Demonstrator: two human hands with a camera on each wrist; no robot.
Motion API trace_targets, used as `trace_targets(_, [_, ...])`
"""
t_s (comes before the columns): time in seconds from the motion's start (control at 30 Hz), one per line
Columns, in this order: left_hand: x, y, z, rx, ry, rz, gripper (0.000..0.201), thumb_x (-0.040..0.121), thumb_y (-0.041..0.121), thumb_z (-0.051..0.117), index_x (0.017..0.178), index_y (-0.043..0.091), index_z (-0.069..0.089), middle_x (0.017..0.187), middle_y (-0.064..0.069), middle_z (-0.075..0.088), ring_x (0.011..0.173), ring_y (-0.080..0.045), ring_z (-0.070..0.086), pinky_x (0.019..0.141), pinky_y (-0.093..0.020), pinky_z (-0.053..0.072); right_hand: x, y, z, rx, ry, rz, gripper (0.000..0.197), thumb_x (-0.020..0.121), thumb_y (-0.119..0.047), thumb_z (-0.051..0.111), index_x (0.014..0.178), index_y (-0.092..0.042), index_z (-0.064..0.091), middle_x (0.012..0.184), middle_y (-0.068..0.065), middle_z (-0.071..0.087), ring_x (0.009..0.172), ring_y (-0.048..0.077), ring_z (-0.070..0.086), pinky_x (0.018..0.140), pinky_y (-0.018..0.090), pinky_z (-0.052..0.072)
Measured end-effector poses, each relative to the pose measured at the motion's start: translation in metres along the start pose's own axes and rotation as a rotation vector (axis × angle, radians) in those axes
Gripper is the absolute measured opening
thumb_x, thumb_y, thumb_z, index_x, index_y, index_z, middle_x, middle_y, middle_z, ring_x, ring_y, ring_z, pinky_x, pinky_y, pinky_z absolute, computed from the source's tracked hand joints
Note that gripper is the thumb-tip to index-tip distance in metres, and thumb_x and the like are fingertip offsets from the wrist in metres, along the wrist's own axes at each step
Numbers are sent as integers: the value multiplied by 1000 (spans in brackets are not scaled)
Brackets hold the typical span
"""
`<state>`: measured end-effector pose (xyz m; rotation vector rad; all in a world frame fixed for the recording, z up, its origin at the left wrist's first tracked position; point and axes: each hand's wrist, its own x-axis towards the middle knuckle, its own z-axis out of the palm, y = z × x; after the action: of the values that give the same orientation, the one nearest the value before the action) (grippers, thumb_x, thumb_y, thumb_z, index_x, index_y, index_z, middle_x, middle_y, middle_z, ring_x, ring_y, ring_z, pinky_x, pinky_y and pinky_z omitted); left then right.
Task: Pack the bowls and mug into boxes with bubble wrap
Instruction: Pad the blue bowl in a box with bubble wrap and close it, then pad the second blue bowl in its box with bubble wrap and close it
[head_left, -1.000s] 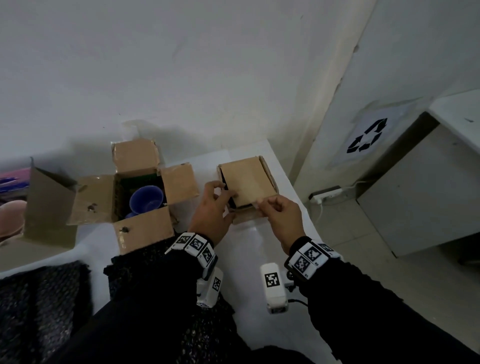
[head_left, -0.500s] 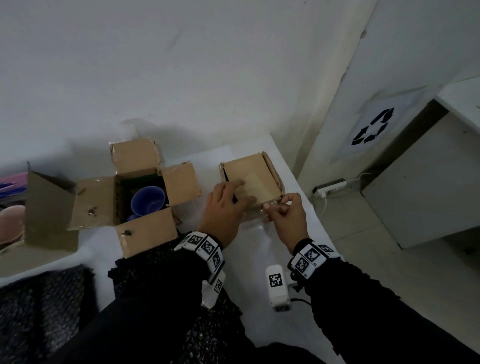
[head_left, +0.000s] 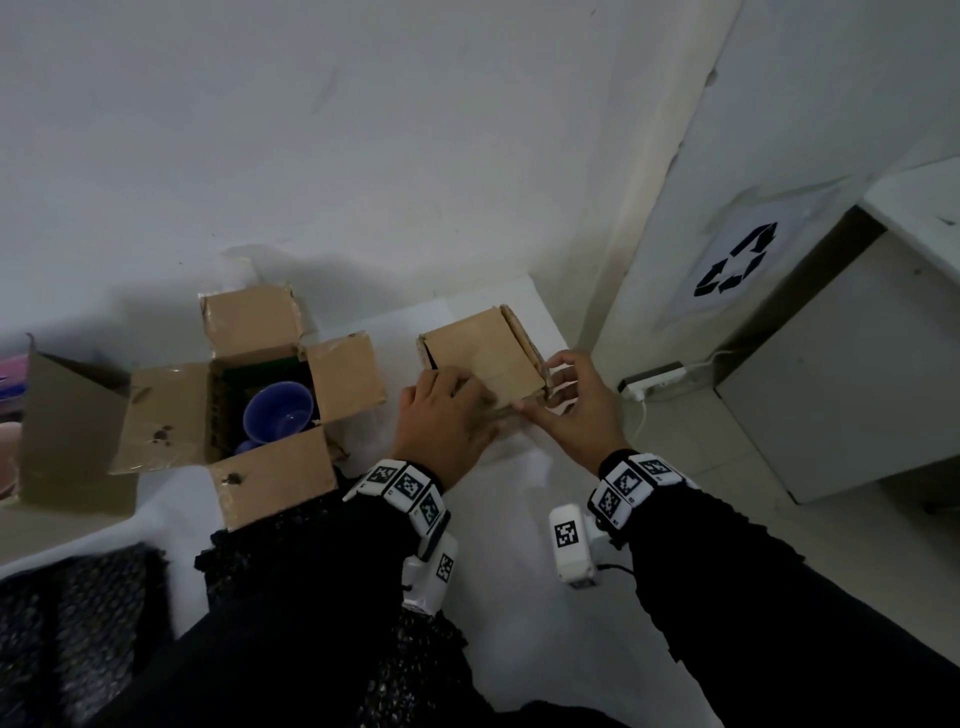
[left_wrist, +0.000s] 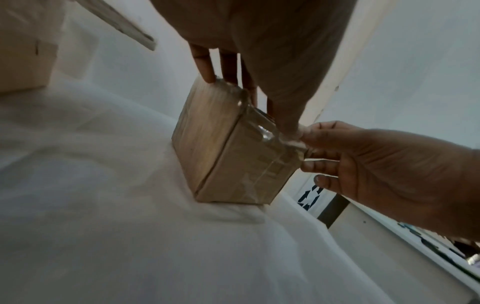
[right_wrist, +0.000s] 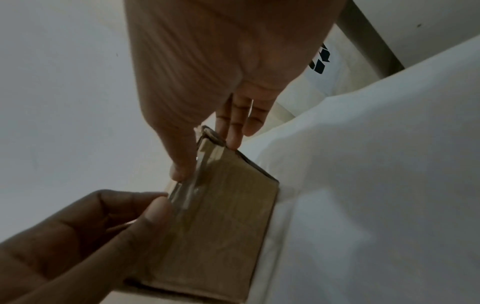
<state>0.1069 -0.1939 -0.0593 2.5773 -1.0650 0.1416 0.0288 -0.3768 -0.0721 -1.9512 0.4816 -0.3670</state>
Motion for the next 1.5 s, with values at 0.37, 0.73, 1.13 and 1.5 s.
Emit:
trace_targets(0.37, [2, 9, 9, 30, 51, -108, 29, 71, 37, 73, 94, 27, 56, 108, 3, 52, 99, -24, 45, 75, -33, 32, 18, 6, -17, -153, -156, -83, 46, 68, -28, 85, 95, -27, 48, 77, -3, 62, 65, 12, 59, 60, 33, 52])
trace_targets(0.73, [-24, 8, 4, -99, 93, -281, 45, 69, 16, 76, 109, 18, 56, 129, -11, 36, 104, -28, 47, 89, -38, 48, 21, 0, -1, -331, -183, -179, 65, 58, -50, 85, 93, -26, 37, 93, -7, 44, 69, 3, 43, 56, 23, 32])
trace_targets(1.13, [-44, 9, -2, -471, 53, -387, 63, 79, 31, 75, 133, 18, 44, 131, -2, 43, 96, -12, 61, 83, -29, 54, 23, -7, -4, -397, -228, -157, 64, 58, -45, 86, 93, -21, 39, 91, -1, 49, 73, 18, 49, 60, 34, 43])
trace_targets(1.5, [-73, -20, -84, -274, -48, -240, 27, 87, 41, 64, 108, 25, 64, 103, 15, 64, 86, 3, 58, 84, -23, 51, -3, -54, 6, -472, -30, -76, 15, 74, -9, 64, 87, -17, 63, 110, 11, 54, 103, 36, 52, 86, 40, 46])
